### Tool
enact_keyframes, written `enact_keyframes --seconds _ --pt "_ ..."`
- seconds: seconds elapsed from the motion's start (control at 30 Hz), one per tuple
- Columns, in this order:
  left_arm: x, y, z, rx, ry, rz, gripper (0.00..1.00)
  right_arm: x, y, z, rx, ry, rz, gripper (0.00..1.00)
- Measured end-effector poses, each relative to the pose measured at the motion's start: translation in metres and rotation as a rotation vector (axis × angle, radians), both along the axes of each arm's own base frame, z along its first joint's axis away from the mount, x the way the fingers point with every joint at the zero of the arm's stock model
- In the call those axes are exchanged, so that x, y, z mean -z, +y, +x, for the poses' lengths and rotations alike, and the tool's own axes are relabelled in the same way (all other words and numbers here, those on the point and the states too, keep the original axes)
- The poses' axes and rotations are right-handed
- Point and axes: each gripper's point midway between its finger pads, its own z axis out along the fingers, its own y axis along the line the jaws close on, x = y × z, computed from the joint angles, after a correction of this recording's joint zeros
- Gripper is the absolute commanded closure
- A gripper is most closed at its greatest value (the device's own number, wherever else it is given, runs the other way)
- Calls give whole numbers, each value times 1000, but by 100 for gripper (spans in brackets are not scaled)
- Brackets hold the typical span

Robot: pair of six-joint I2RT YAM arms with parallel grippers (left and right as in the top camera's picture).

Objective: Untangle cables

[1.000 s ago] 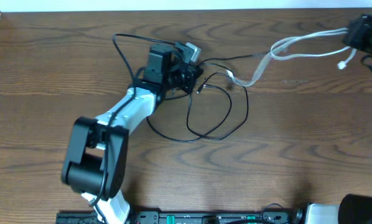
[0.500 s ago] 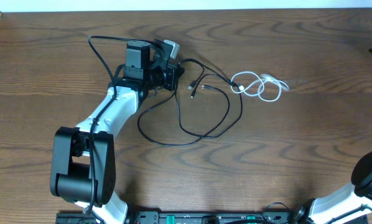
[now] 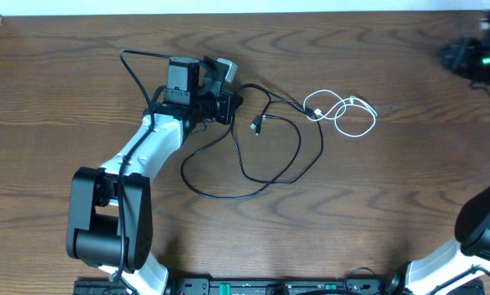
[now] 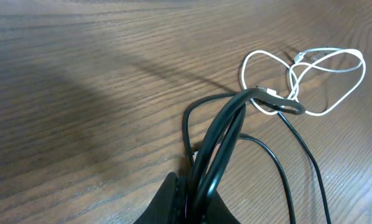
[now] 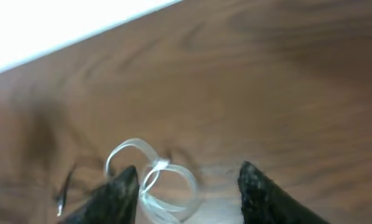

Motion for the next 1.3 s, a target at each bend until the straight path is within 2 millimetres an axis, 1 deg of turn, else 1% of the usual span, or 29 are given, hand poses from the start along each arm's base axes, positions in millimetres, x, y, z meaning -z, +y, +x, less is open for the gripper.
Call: enact_keyframes --seconds 0.07,0.13,0.2,0.27,0.37,0.47,0.53,0.57,0.6,0.67,0.7,0.73,0.77,0.8,0.83,0.93,0.97,1.03,1.07,1.13,1.2,1.23,1.27,1.3 --pt "-2 0 0 0 -3 -1 92 7 36 -5 -144 20 -46 42" --pt "-6 0 0 0 -13 -2 93 13 64 -9 -262 27 -95 36" --pt "-14 0 0 0 -30 -5 92 23 82 -10 -348 35 -126 33" --pt "-26 0 0 0 -58 -11 92 38 94 -12 -418 60 -143 33" --pt "-45 0 -1 0 -101 -19 93 79 106 -16 -515 139 -146 35" --pt "-54 0 -2 0 -123 -23 92 121 114 -20 -589 215 -147 38" --pt "-55 0 -2 0 -123 -23 93 144 119 -23 -628 257 -148 41" --pt "-55 0 -3 0 -122 -23 92 151 122 -24 -644 270 -147 46" --pt "-55 0 -3 0 -122 -23 92 158 124 -26 -659 281 -149 52" --pt "-55 0 -2 0 -123 -23 92 164 127 -26 -681 285 -158 75" --pt "-55 0 -2 0 -122 -23 92 165 128 -25 -687 278 -165 91" --pt "-55 0 -2 0 -122 -23 91 164 129 -23 -692 270 -170 99" --pt "-55 0 -2 0 -122 -23 85 164 129 -21 -690 260 -176 99" --pt "-55 0 -3 1 -123 -22 83 164 129 -18 -684 250 -179 99" --pt "-55 0 -2 1 -123 -23 68 163 128 -14 -672 241 -181 99" --pt "-54 0 -3 -2 -118 -24 39 160 124 -4 -623 218 -178 99" --pt "-54 0 -3 -2 -117 -26 28 159 122 0 -603 212 -174 99" --pt "-54 1 -3 -3 -113 -25 18 152 116 5 -558 207 -162 99" --pt "-53 1 -4 -1 -111 -23 16 147 112 8 -533 200 -158 99" --pt "-52 1 -5 -3 -102 -23 12 129 101 19 -477 167 -158 99" --pt "-50 1 -6 -2 -94 -20 10 98 85 34 -400 103 -172 99" --pt "-50 1 -7 -2 -92 -20 10 75 72 43 -343 56 -185 99" --pt "-50 1 -7 -2 -91 -20 9 57 63 48 -303 21 -194 99" --pt "-49 1 -7 -2 -88 -19 9 36 52 53 -257 -24 -206 99"
